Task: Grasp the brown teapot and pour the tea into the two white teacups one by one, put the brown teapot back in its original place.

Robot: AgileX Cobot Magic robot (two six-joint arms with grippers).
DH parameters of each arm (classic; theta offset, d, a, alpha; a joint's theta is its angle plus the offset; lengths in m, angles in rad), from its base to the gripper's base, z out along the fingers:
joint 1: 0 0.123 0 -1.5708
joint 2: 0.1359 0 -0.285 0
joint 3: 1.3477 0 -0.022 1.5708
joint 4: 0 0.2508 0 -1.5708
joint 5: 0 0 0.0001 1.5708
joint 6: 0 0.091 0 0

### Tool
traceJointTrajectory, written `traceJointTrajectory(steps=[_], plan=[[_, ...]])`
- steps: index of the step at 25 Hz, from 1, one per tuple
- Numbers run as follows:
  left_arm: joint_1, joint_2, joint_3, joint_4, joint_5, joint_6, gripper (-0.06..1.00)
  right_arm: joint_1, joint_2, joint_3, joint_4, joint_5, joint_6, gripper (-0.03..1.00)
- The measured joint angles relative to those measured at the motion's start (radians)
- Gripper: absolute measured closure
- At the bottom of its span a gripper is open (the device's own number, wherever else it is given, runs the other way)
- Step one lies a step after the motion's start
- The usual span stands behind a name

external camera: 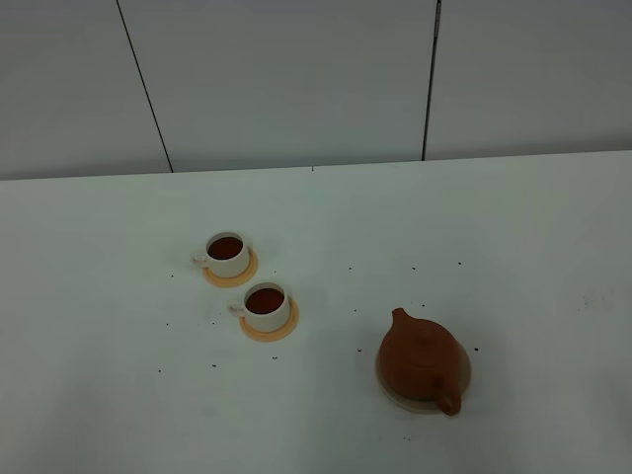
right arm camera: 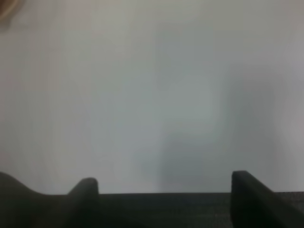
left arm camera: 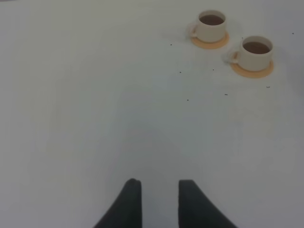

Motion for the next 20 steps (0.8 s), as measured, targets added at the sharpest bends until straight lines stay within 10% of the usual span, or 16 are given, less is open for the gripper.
traceJointTrajectory(steps=[20], plan=[[0.000,0.000,0.000,0.000,0.000,0.000,0.69,-0.079,-0.302,0.001,-0.059,-0.004,0.000,0.40]])
